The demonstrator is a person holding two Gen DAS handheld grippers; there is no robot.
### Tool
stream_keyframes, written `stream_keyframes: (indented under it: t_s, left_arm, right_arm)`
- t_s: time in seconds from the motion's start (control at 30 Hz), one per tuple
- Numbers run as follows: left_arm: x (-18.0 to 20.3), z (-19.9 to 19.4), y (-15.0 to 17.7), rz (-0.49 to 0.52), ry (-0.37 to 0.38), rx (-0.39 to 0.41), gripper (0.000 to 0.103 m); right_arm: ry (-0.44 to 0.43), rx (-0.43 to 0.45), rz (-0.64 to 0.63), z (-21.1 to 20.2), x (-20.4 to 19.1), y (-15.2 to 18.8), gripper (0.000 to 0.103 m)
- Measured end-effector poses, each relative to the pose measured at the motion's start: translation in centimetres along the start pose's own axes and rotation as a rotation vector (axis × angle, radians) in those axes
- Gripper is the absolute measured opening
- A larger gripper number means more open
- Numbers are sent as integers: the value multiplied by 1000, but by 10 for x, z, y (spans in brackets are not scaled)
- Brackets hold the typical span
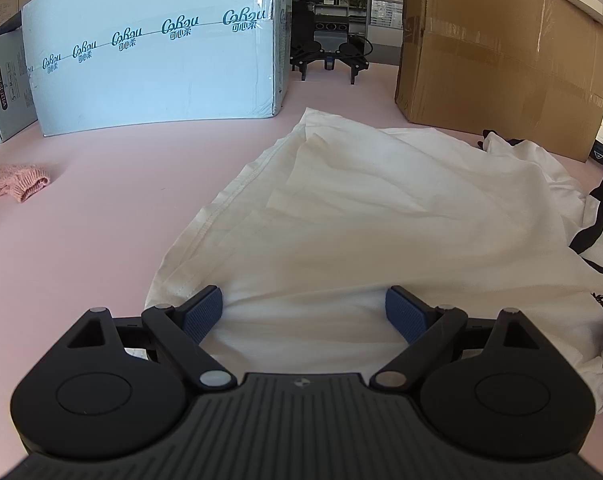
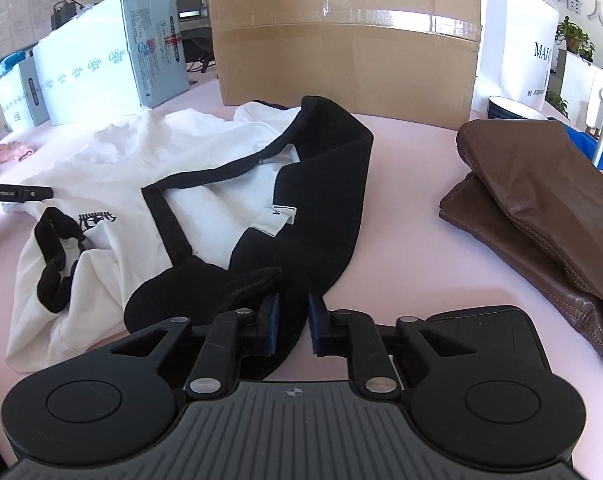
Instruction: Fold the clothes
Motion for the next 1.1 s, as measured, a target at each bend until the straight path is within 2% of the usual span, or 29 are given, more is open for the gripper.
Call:
stream_keyframes:
  t_s: [0.03, 0.1, 0.23, 0.33, 0.43, 0.53, 0.6, 0.63, 0.67, 0.77, 0.93, 1.1]
  left_arm:
    - [0, 0, 0, 0, 0, 0, 88]
    - [0, 0, 0, 1, 0, 0, 88]
    - [0, -1, 0, 0, 3, 0, 88]
    - [-1, -1, 0, -2, 7, 0, 88]
    - [-2, -1, 0, -5, 13, 0, 88]
    - [-2, -1, 0, -6, 21, -1, 90]
    - [-1, -1, 0, -4, 22, -2, 90]
    - [-1, 0, 0, -2, 22, -2, 91]
    - [-1, 0, 0, -1, 21, -2, 91]
    - [-1, 0, 0, 0, 21, -2, 91]
    - [0, 0, 0, 5, 17, -1, 91]
    - [0, 0, 0, 10, 12, -1, 91]
  right_arm:
    - [8, 28, 20, -1, 6, -8, 42]
    - [-1, 87, 73, -2, 16, -27, 43]
    - [-50, 162, 202, 9, 30, -69, 53]
    - [-101, 126, 328, 36, 38, -92, 55]
    - [-56, 65, 419, 65, 47, -104, 58]
    - [-43, 23, 450, 85, 50, -112, 58]
    - [-31, 8, 445, 93, 47, -115, 43]
    - [-21, -3, 431, 97, 45, -117, 18]
    - [-21, -12, 419, 98, 43, -118, 7]
    - [-24, 12, 418, 92, 40, -121, 7]
    - [-55, 165, 443, 49, 47, -125, 7]
    - [-121, 168, 460, 20, 40, -104, 7]
Point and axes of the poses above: each gripper's, at about its wrist camera, not at the fingertips, and z roughly the way its jaws point, x to its right, y to its underside, the point moved 6 cm from there along z, roughly the way its jaws point, and after that the axes turned 9 degrees about -z, right-handed, at the moved point
